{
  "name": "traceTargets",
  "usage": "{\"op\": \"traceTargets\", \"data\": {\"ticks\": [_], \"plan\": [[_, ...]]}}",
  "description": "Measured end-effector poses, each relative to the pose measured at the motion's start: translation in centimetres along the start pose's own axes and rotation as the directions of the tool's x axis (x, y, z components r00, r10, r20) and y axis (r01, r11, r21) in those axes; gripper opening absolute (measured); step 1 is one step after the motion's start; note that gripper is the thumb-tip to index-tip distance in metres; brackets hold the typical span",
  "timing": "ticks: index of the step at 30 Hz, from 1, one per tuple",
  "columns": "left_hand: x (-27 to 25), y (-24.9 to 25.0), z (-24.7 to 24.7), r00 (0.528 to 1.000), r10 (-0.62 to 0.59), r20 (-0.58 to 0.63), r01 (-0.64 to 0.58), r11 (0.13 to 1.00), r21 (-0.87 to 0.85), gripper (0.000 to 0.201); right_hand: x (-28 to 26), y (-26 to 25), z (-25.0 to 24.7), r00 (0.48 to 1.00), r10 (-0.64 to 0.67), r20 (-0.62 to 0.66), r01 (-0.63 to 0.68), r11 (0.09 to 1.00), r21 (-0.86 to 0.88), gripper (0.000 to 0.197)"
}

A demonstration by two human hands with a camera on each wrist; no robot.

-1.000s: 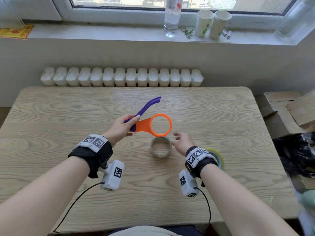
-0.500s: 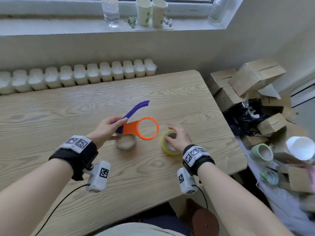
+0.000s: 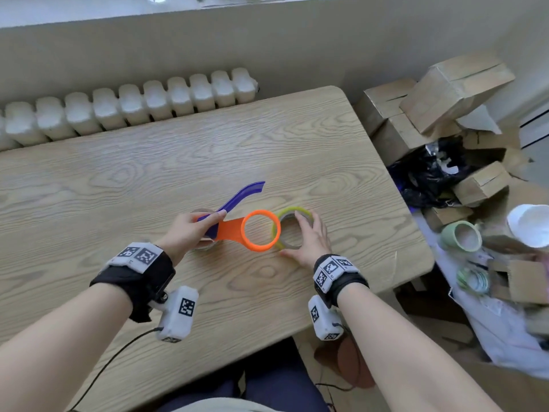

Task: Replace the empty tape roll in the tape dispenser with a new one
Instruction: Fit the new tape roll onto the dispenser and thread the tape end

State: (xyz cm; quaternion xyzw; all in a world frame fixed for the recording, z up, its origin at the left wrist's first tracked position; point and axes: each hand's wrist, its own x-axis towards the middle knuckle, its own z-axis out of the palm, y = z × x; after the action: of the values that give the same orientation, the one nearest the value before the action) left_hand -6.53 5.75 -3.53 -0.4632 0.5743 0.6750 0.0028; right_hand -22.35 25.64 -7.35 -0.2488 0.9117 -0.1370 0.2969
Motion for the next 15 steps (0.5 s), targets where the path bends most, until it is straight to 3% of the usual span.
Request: {"op": "traceTargets", "data": {"ticks": [6, 10, 15], "plan": [[-0.1, -0.5, -0.1, 1.0, -0.025, -0.016, 0.025, 1.0, 0.002, 0.03, 0.3, 0.1, 0.4, 1.0, -0.008, -0.03, 0.01, 0.998, 0.057, 0.099], [-0.5, -0.5, -0.4, 0.999, -0.012, -0.034, 0.013, 0.999, 0.035, 0.019, 0.2, 0.0, 0.1, 0.999, -0.031, -0.025, 0.032, 0.999, 0.041, 0.095], [-1.1, 0.1, -1.4, 0.996, 0.003, -0.092, -0.003, 1.0, -0.007, 0.018, -0.3, -1.1, -1.1, 0.985, -0.026, -0.173, 0.036, 0.998, 0.054, 0.096]]}}
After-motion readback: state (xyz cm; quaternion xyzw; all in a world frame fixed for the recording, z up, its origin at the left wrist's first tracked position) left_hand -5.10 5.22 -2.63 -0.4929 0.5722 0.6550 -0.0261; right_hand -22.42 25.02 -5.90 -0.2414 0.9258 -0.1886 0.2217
